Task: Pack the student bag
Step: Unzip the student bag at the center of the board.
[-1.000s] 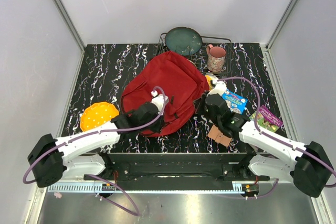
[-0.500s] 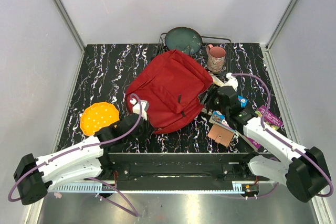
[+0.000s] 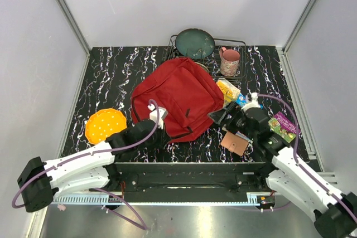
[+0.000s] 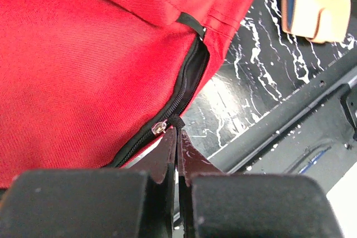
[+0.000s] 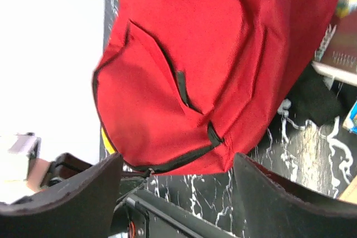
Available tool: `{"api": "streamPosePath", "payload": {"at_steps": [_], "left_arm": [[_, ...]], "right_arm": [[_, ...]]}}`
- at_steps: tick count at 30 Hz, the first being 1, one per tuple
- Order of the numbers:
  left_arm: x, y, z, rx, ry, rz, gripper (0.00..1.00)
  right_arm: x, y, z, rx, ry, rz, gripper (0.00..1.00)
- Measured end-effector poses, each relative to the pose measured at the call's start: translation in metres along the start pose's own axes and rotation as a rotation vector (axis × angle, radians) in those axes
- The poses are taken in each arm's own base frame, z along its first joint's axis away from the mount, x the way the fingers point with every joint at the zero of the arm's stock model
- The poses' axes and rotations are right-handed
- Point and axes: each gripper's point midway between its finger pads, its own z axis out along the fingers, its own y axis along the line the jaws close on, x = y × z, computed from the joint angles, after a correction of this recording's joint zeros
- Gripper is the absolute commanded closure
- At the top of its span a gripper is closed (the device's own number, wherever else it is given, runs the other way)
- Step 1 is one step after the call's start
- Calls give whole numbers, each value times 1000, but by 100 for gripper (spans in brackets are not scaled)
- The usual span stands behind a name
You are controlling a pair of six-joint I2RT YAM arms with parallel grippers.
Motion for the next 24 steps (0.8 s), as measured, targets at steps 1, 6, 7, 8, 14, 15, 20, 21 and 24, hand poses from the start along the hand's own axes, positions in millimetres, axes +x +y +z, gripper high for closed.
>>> {"api": "streamPosePath", "payload": {"at_steps": [1, 6, 7, 8, 14, 15, 20, 21, 24], "left_arm": [[1, -4, 1, 14, 6, 14, 100], [1, -31, 7, 87, 43, 89, 100], [0, -39, 8, 104, 47, 107, 100], [-1, -45, 9, 116, 48, 119, 100], [0, -71, 14, 172, 49, 157, 100], [1, -73, 15, 175, 50, 160, 100], [6, -78, 22, 176, 59, 165, 100], [7, -78, 23, 173, 62, 165, 100], [7, -77, 25, 163, 60, 159, 100]], "right_arm": [[11, -4, 4, -3, 43, 30, 17], [74, -37, 26, 79, 259, 145, 18], [85, -42, 28, 99, 292, 157, 18], [93, -43, 30, 113, 315, 168, 18], [113, -35, 45, 114, 354, 236, 21], [115, -33, 47, 109, 358, 250, 21], [127, -29, 56, 108, 379, 295, 28], [128, -29, 57, 110, 380, 300, 33], [128, -30, 56, 111, 380, 299, 33]]}}
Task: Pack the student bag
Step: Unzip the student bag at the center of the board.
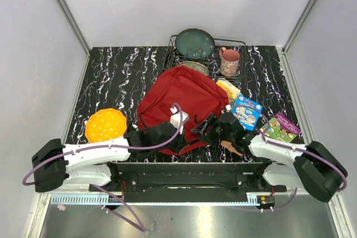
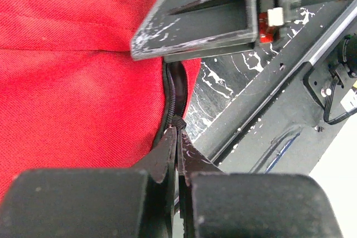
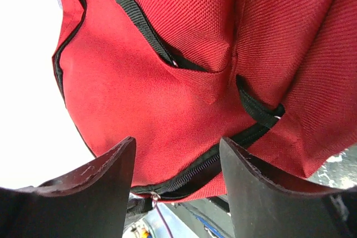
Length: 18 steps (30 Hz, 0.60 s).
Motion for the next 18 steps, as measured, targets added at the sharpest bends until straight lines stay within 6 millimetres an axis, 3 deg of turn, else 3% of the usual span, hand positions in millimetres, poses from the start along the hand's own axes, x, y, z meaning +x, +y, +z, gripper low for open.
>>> {"api": "streamPosePath", "payload": {"at_steps": [4, 8, 11, 14, 18], "left_arm": [[-2, 6, 0, -35, -13, -11, 100], [-7, 10, -4, -60, -40, -22, 100], [-14, 9, -8, -60, -69, -31, 100], [-18, 9, -10, -59, -86, -36, 100], [-19, 9, -10, -61, -88, -36, 100]], "right_arm": [[-11, 0, -18, 28, -77, -63, 30], [-34, 23, -56, -20, -225, -105, 30], [-39, 35, -79, -80, -278, -90, 30], [-30, 27, -75, -80, -233, -48, 28], [-4, -15, -45, 52, -86, 26, 29]]}}
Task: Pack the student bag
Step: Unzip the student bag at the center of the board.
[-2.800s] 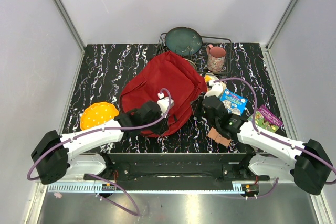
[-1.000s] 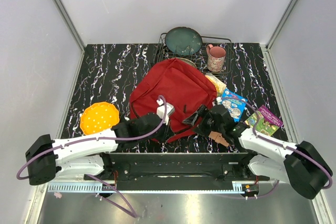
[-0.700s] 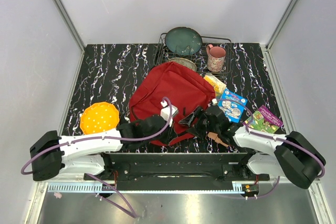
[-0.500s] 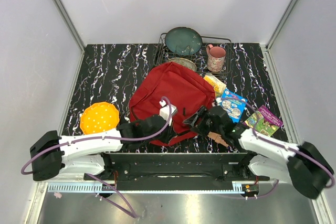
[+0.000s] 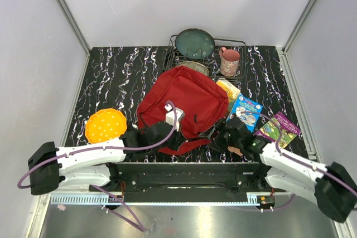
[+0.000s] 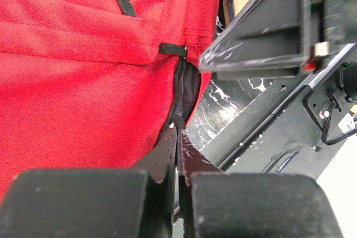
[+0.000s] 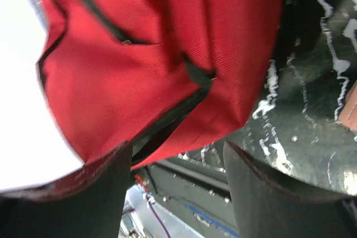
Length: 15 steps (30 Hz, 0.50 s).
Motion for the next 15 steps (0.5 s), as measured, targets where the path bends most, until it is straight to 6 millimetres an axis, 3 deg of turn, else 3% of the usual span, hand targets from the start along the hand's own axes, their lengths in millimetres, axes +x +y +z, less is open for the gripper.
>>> {"api": "streamPosePath", "payload": {"at_steps": [3, 8, 10, 13, 14, 15], "left_arm": [[0, 0, 0, 0, 0, 0, 100], [1, 0, 1, 3, -4, -2, 100], [4, 2, 2, 0, 1, -4, 100], [7, 3, 2, 0, 4, -4, 100], [7, 3, 3, 1, 4, -4, 100], [7, 3, 3, 2, 5, -4, 100]], "right_arm": [[16, -18, 13, 82, 74, 38, 28], [35, -9, 25, 57, 150, 73, 34], [36, -6, 29, 45, 158, 87, 51], [36, -1, 34, 26, 157, 108, 90], [36, 0, 34, 20, 155, 109, 99], [34, 3, 35, 10, 149, 117, 100]]}}
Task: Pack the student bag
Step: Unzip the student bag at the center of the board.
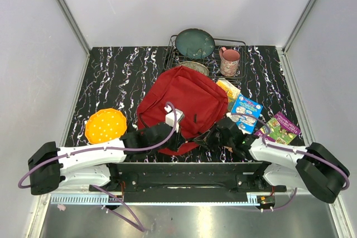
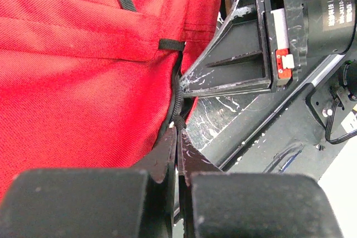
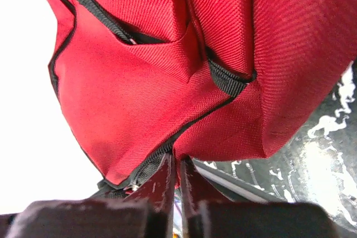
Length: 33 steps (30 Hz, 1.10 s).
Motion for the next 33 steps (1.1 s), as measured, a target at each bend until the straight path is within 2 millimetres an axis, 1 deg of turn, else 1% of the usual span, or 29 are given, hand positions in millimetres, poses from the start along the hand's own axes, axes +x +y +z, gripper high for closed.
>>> {"api": "streamPosePath", "payload": {"at_steps": [5, 9, 12, 15, 18, 20, 23, 25, 28, 30, 33], "left_arm": [[-1, 0, 0, 2, -3, -1, 100], [6, 2, -5, 11, -3, -19, 100], [16, 8, -15, 20, -10, -60, 100], [29, 18, -29, 21, -19, -119, 100], [32, 23, -38, 25, -45, -174, 100], [31, 23, -42, 31, -59, -205, 100], [28, 21, -43, 41, -71, -223, 100], [31, 22, -41, 33, -58, -217, 100], [39, 24, -35, 12, -18, -193, 100], [44, 25, -29, -6, 17, -170, 100], [47, 24, -22, -15, 46, -141, 100]], "right_arm": [[-11, 10, -3, -38, -69, -7, 100], [-26, 12, -16, -42, -166, -60, 100], [-42, 9, -31, -29, -251, -100, 100], [-63, 2, -47, -3, -338, -115, 100], [-83, -8, -62, 30, -405, -125, 100], [-91, -14, -67, 55, -428, -140, 100], [-91, -17, -68, 91, -408, -194, 61], [-93, -14, -70, 113, -400, -233, 43], [-95, -4, -77, 118, -391, -276, 36], [-92, 7, -85, 92, -386, -288, 36], [-82, 25, -101, -6, -372, -284, 35]]}}
